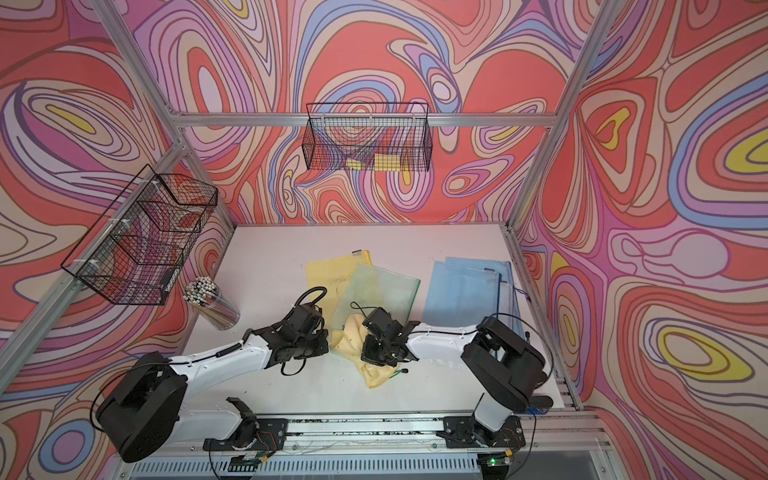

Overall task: Wipe the document bag
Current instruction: Wipe the dirt from the document bag.

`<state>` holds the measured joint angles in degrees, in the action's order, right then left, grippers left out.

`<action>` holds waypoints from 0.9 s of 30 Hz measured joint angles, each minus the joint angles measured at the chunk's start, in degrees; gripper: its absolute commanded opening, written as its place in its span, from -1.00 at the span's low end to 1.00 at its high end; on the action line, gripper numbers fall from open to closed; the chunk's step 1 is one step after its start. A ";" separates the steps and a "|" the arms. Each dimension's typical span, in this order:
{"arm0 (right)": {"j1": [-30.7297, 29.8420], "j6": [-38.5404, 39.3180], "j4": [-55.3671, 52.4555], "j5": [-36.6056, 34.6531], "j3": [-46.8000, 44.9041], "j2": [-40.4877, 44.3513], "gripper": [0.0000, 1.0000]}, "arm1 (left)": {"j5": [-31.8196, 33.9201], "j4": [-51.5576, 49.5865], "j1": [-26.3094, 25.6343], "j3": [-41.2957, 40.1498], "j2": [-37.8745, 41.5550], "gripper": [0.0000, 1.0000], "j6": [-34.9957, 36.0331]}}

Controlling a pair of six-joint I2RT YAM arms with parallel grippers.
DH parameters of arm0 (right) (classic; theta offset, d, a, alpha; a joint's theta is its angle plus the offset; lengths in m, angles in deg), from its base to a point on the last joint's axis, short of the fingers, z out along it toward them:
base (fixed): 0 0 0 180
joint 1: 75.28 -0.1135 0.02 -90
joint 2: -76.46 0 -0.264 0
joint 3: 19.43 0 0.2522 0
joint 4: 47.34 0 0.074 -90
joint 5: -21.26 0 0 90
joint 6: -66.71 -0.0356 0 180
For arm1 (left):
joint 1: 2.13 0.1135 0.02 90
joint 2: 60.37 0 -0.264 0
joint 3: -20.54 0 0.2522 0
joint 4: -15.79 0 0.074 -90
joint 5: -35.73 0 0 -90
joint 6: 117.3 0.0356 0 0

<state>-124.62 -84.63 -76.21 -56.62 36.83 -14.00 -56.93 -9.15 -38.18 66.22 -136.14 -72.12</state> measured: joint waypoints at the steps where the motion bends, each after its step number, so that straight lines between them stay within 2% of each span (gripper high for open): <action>1: 1.20 -0.50 -1.05 -0.17 -2.38 2.89 -1.00 | 0.04 -0.04 0.00 0.00 0.07 -1.00 0.00; 5: 4.70 -1.51 -6.60 -1.33 -7.17 11.37 -1.00 | 0.09 -0.24 -0.02 0.00 0.70 -1.00 0.00; 8: 5.11 -0.83 -12.59 -3.32 -4.35 12.15 -1.00 | 0.37 -0.35 0.00 0.00 0.83 -1.00 0.02; 12: 3.45 2.03 -16.79 -4.98 8.96 3.37 -1.00 | 0.39 -0.61 0.00 0.00 0.83 -1.00 0.02; 18: -1.36 5.97 -11.96 -3.13 29.51 -14.56 -1.00 | 0.35 -0.63 0.00 0.00 0.83 -1.00 0.00; 23: -1.97 6.88 -7.87 0.33 33.31 -24.30 -1.00 | 0.28 -0.66 0.00 0.07 0.83 -1.00 0.00; 27: 0.07 7.10 -4.61 3.17 30.60 -24.39 -1.00 | 0.33 -1.03 0.00 0.33 0.83 -1.00 0.02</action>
<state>-124.56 -77.53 -80.82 -53.45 67.43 -38.39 -56.60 -10.18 -38.18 66.55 -135.31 -72.10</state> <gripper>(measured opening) 0.053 0.050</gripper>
